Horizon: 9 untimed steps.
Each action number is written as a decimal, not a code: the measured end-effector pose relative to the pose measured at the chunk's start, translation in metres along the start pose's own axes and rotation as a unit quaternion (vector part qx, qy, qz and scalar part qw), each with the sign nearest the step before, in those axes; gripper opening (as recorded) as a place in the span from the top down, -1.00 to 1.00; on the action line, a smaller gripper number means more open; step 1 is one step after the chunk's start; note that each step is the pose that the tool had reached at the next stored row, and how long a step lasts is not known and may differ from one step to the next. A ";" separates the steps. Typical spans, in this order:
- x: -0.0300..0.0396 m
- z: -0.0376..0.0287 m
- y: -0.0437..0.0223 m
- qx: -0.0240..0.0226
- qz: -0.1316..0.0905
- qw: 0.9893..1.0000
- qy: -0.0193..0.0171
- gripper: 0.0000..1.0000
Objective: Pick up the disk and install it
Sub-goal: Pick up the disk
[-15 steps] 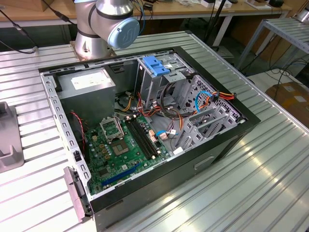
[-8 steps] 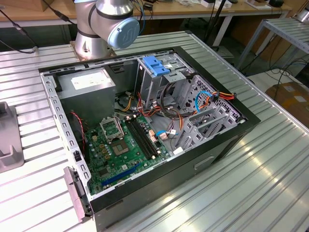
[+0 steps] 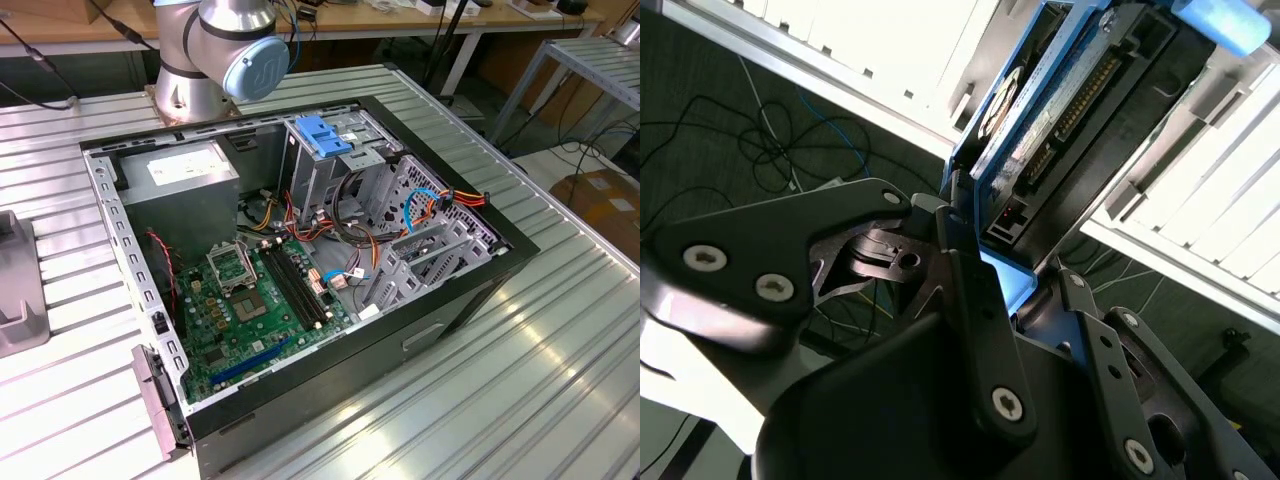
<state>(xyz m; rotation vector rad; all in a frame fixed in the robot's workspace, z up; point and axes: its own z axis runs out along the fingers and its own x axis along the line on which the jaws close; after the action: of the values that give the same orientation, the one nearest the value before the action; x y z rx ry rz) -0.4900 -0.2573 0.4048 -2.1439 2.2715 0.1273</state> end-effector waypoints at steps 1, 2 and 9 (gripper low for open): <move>0.0000 -0.0004 0.0000 0.000 0.000 1.000 0.000 0.26; -0.0001 -0.0009 0.0001 0.000 0.000 1.000 0.000 0.26; -0.0003 -0.0040 0.0002 0.000 0.000 1.000 0.000 0.26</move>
<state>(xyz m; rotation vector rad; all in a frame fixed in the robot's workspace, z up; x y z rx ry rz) -0.4900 -0.2573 0.4088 -2.1439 2.2716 0.1273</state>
